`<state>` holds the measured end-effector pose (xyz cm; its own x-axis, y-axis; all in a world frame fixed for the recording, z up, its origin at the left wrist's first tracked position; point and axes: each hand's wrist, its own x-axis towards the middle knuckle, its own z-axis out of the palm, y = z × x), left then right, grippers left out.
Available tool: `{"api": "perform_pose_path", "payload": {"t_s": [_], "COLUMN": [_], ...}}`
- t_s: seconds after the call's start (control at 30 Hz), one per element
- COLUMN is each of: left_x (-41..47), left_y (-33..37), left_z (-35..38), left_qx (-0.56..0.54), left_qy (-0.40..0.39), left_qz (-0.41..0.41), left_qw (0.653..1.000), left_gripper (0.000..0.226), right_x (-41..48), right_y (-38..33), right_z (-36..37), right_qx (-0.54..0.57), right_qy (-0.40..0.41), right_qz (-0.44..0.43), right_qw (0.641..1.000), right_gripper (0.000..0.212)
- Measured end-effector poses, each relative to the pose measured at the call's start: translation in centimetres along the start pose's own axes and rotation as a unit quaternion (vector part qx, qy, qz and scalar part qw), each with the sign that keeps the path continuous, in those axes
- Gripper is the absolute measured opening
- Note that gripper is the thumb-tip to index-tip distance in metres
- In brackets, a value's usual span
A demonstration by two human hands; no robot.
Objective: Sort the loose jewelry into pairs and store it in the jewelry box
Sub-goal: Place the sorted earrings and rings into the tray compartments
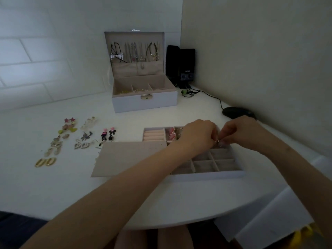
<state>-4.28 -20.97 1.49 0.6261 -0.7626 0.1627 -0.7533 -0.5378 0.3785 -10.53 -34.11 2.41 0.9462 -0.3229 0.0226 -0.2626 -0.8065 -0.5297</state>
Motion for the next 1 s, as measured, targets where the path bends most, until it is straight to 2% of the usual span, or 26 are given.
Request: {"api": "perform_pose_path", "payload": {"t_s": [0.33,0.5,0.63,0.73,0.87,1.0], "left_x": [0.6,0.7,0.0,-1.3,-3.4,-4.8], "left_y": [-0.3,-0.5,-1.5,-3.4,-6.9,-11.1], "left_z": [0.4,0.8,-0.6,-2.7,-5.2,-6.9], "left_qx": [0.031,0.056,0.027,0.024,0.069,0.136], "left_qy": [-0.019,0.017,0.043,0.071,0.077,0.064], "left_qz": [0.006,0.016,0.014,-0.007,-0.055,-0.145], "left_qw": [0.999,0.998,0.999,0.997,0.993,0.978], "left_gripper": [0.014,0.016,0.017,0.017,0.021,0.026], "right_x": [0.6,0.9,0.8,1.3,2.9,4.3], "right_y": [0.6,0.8,1.3,1.8,2.0,1.7], "right_z": [0.7,1.5,1.0,0.9,1.9,2.3], "right_qx": [-0.036,-0.065,-0.009,0.019,-0.010,-0.035], "right_qy": [-0.018,0.022,0.056,0.098,0.049,0.018], "right_qz": [-0.013,-0.023,-0.032,-0.028,-0.009,0.003], "right_qw": [0.999,0.997,0.998,0.995,0.999,0.999], "right_gripper": [0.013,0.018,0.016,0.016,0.031,0.025]}}
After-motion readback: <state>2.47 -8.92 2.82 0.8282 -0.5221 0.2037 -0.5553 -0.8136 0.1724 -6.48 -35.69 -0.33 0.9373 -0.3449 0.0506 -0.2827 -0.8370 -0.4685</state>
